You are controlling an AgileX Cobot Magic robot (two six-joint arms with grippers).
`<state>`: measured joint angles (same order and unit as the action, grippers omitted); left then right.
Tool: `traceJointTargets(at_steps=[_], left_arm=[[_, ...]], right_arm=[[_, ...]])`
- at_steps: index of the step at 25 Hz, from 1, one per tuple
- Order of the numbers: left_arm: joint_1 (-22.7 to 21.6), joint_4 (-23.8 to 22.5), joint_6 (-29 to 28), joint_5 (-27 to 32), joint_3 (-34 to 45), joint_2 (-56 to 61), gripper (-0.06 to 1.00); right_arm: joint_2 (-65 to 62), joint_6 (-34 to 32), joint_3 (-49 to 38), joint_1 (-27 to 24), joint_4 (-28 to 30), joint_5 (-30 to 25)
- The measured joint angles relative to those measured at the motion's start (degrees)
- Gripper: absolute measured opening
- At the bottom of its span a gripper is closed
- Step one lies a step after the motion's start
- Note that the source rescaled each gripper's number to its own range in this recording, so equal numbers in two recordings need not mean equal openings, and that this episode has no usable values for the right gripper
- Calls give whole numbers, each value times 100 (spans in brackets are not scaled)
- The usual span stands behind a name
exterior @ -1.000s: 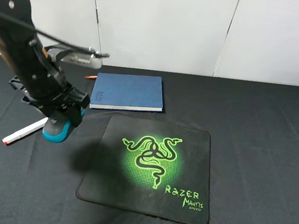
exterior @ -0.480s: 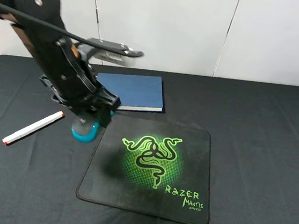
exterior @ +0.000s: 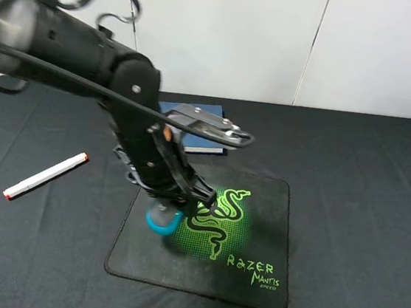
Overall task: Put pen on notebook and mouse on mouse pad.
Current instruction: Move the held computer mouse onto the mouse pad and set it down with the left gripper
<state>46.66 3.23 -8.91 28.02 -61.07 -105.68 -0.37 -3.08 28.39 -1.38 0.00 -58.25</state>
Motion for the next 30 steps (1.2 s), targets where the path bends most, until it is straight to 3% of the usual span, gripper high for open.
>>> traceJointTargets(at_steps=[10, 27, 29, 30], left_arm=[[299, 0, -10, -19, -1022, -981, 50], [361, -16, -10, -97, -1079, -1195, 51], [361, -16, -10, -98, -1079, -1195, 61], [361, -16, -10, -98, -1079, -1195, 71]], right_arm=[[0, 0, 0, 0, 0, 7], [0, 0, 0, 0, 0, 7], [0, 0, 0, 0, 0, 7], [0, 0, 0, 0, 0, 7]])
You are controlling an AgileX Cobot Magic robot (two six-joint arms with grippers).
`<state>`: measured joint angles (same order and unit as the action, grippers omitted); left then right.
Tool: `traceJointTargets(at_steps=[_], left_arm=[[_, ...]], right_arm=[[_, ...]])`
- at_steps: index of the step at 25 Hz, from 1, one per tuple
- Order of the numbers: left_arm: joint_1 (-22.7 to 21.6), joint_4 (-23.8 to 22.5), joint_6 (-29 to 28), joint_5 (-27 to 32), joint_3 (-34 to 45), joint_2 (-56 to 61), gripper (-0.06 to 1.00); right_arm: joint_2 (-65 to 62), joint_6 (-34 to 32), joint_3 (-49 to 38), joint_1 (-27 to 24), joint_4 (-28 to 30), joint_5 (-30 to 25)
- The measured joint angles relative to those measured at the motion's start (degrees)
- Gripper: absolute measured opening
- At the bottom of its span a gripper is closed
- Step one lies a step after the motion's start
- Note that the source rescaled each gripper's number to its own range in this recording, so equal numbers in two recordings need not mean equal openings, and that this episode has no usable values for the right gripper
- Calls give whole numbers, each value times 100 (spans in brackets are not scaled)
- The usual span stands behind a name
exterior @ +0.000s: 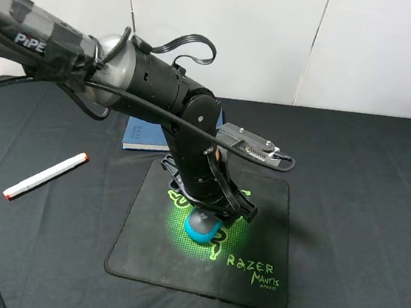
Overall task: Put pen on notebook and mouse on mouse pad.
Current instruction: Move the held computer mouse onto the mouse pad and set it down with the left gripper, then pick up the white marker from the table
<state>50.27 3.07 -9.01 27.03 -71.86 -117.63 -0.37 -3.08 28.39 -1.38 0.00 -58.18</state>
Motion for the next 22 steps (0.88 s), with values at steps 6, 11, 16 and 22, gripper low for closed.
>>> traceJointTargets(at_steps=[6, 11, 16, 22], left_arm=[[0, 0, 0, 0, 0, 0, 98], [0, 0, 0, 561, -234, 6, 100], [0, 0, -71, 1300, -496, 369, 100], [0, -447, -445, 2048, -496, 1028, 100]], right_arm=[[0, 0, 0, 0, 0, 0], [0, 0, 0, 0, 0, -6], [0, 0, 0, 0, 0, -6], [0, 0, 0, 0, 0, -6]])
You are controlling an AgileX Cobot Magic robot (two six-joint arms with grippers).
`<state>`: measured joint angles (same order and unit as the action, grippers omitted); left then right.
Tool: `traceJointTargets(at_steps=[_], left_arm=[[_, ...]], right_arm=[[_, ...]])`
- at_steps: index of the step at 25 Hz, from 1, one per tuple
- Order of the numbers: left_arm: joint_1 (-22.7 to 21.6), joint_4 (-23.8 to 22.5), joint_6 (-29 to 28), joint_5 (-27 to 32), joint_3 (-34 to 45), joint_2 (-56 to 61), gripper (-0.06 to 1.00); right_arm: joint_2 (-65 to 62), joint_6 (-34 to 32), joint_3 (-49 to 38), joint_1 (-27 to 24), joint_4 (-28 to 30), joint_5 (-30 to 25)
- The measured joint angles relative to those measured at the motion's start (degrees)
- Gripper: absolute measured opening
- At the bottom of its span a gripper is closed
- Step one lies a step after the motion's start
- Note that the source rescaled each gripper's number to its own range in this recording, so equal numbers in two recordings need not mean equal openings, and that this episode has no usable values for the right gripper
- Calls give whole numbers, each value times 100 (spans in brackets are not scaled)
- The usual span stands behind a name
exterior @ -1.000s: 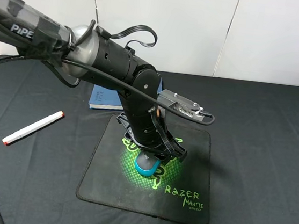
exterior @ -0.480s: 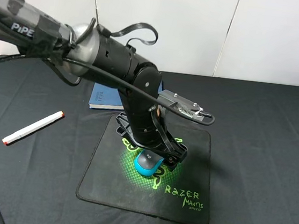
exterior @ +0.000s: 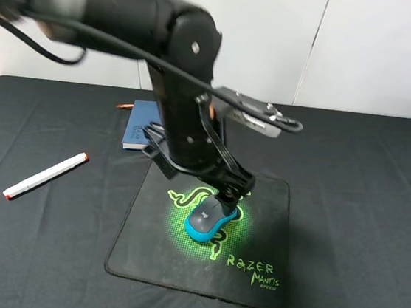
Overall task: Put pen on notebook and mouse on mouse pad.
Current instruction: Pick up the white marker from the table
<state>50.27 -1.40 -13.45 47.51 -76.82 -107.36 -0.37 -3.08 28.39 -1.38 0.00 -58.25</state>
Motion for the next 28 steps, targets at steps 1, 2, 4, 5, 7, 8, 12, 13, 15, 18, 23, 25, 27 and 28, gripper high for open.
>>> traceJointTargets(at_steps=[1, 2, 4, 5, 7, 8, 12, 13, 15, 18, 23, 25, 27, 28], left_arm=[[0, -119, -43, 128, 0, 114, 100], [0, -244, -77, 220, 0, 229, 100], [-8, -458, -130, 337, 18, 442, 100], [-42, -514, -153, 346, 59, 558, 100], [-146, -522, -165, 358, 205, 773, 100], [-226, -522, -173, 368, 325, 890, 100], [-610, -573, -180, 342, 967, 1391, 100], [-708, -579, -180, 312, 1166, 1506, 100], [-965, -579, -180, 239, 1537, 1781, 100], [-1371, -579, -93, 174, 2035, 2108, 100], [-2252, -419, 562, 188, 2466, 2401, 100], [-2631, -289, 963, 201, 2472, 2408, 100], [-3021, -214, 1345, 201, 2472, 2408, 100], [-3174, -201, 1506, 201, 2472, 2408, 100]], right_arm=[[0, 0, 0, 0, 0, 0], [0, 0, 0, 0, 0, 0], [0, 0, 0, 0, 0, 0], [0, 0, 0, 0, 0, 0], [0, 0, 0, 0, 0, 0], [0, 0, 0, 0, 0, 0], [0, 0, 0, 0, 0, 0], [0, 0, 0, 0, 0, 0], [0, 0, 0, 0, 0, 0], [0, 0, 0, 0, 0, 5], [0, 0, 0, 0, 0, 5], [0, 0, 0, 0, 0, 5], [0, 0, 0, 0, 0, 5], [0, 0, 0, 0, 0, 5]])
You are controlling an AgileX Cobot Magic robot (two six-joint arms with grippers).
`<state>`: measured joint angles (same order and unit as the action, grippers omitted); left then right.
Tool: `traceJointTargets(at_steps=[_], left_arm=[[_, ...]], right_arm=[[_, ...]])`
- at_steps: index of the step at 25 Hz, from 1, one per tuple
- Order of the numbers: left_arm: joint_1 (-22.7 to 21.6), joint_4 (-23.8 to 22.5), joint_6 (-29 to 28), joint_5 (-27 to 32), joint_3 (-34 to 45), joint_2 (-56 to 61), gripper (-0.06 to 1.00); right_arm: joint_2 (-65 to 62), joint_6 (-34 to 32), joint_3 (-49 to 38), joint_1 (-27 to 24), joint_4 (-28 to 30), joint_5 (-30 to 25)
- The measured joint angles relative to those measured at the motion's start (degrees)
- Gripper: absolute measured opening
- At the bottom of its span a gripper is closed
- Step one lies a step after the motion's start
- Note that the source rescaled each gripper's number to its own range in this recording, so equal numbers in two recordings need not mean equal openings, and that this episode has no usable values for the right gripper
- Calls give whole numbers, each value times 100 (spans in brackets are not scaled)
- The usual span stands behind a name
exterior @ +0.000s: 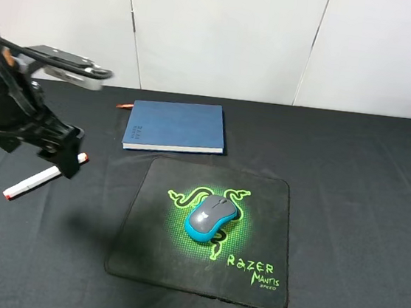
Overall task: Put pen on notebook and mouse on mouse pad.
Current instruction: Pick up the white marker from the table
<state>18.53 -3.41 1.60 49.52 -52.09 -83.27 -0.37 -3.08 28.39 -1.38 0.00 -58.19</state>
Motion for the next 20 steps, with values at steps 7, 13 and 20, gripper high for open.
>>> traceJointTargets(at_steps=[7, 13, 20], left_arm=[[-905, -12, 521, -265, 0, -72, 100], [-1167, -116, 763, -575, 0, -764, 100], [-1220, -202, 951, -1137, 26, -1484, 100]], right_arm=[[0, 0, 0, 0, 0, 0], [0, 0, 0, 0, 0, 0], [0, 0, 0, 0, 0, -6]])
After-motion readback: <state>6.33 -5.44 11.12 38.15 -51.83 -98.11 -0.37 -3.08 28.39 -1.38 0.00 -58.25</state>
